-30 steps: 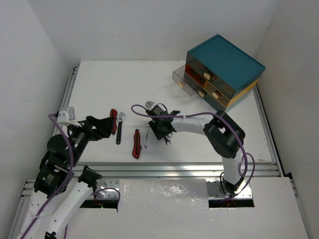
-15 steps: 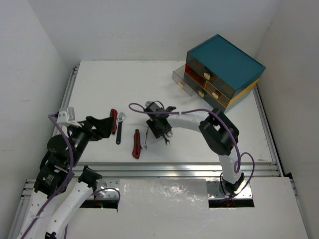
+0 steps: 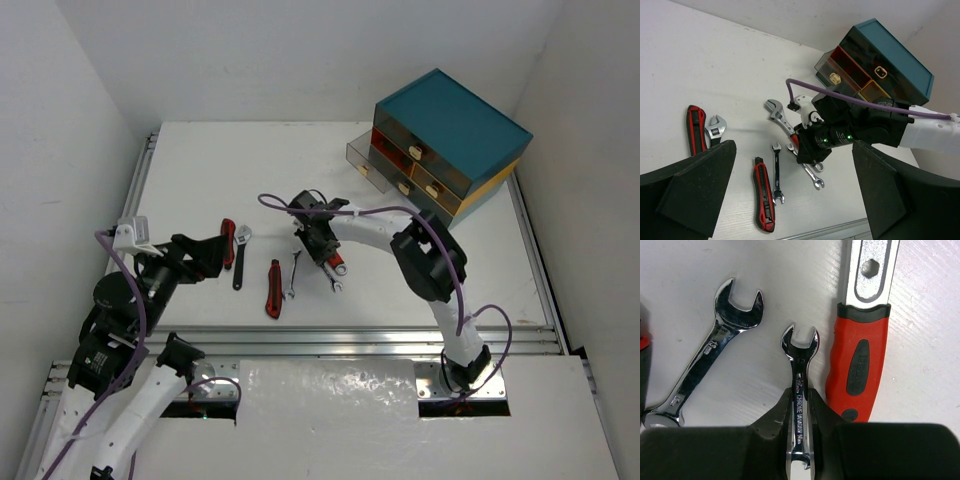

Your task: Sort the tools into containers

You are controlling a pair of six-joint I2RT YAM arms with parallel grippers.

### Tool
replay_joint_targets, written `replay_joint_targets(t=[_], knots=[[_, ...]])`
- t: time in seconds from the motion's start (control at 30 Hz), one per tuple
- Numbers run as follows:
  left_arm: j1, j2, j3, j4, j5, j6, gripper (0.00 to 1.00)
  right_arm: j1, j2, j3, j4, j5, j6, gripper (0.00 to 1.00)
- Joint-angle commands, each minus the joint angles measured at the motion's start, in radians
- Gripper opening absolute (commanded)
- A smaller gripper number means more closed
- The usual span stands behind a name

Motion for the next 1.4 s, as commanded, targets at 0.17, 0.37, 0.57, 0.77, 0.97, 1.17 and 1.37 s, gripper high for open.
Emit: replay_joint_targets(t=[0.17, 0.37, 0.57, 0.77, 0.97, 1.17, 1.37], knots=[[0.010, -0.013, -0.001, 0.041, 0.001, 0.009, 1.00, 0.043, 0.015, -0.094, -0.029, -0.036, -0.060, 0.00], [0.010, -0.020, -0.001, 0.038, -0.007, 0.006, 1.00, 0.046, -0.186, -0.215, 0.131, -0.070, -0.030, 0.00], [0.010, -0.023, -0.002, 0.036, -0.012, 0.005, 1.00, 0.044, -0.312, -0.262, 0.165, -0.049, -0.025, 0.00], [0.010, -0.017, -0.002, 0.036, -0.010, 0.005, 1.00, 0.030, -0.390, -0.253, 0.167, 0.006, -0.040, 0.00], [0.010, -0.014, -0.002, 0.034, -0.010, 0.003, 1.00, -0.123, -0.403, 0.019, 0.081, 0.031, -0.116, 0.00], [0.009, -0.004, -0.004, 0.038, -0.006, 0.003, 1.00, -0.305, -0.240, 0.392, 0.049, 0.019, -0.287, 0.00], [0.009, 0.018, -0.002, 0.036, 0.001, 0.003, 1.00, -0.408, -0.064, 0.698, 0.073, 0.051, -0.413, 0.00]])
